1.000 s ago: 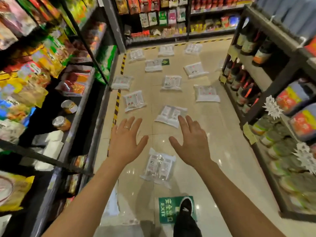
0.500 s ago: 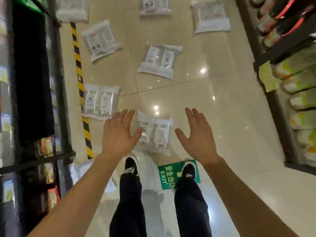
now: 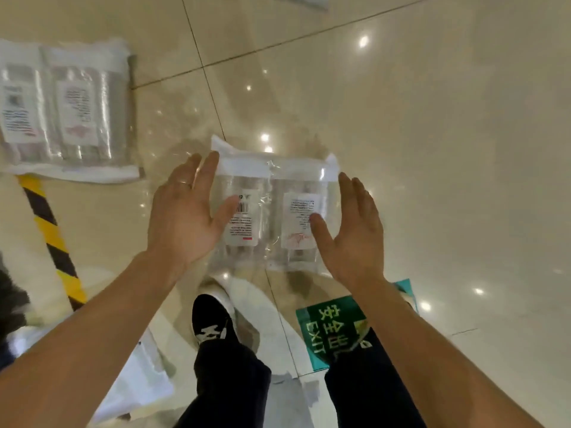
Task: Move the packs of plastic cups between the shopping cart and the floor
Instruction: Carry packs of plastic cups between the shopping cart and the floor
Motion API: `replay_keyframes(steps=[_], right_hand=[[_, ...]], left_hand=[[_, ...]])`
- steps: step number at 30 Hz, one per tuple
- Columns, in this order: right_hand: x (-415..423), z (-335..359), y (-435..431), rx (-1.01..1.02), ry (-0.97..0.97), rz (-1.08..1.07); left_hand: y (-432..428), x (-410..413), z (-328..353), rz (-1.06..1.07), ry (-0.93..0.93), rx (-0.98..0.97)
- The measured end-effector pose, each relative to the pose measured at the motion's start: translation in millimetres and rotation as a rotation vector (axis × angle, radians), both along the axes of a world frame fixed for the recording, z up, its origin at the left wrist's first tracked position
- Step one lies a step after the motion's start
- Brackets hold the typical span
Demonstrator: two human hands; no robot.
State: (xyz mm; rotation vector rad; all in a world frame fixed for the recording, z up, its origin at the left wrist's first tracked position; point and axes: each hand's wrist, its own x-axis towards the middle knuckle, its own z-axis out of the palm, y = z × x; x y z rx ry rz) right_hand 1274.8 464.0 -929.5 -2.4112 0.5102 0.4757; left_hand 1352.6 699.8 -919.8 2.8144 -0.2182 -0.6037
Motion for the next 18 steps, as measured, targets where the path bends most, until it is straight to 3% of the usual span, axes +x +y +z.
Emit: replay_keyframes(steps=[6, 11, 18], right_hand=[[-13.3, -113.0, 5.8, -0.049, 0.051, -0.026], [-24.6, -160.9, 14.0, 0.037, 0.031, -0.072], [-9.8, -127.4, 6.9, 0.207, -0.070, -0.118]], left_hand=[[4.8, -24.2, -111.3, 0.257, 0.063, -0.224], [16.2, -35.1, -173.6, 0.344, 0.139, -0.366], [-0.3, -32.7, -138.0, 0.411, -0.022, -0.345]])
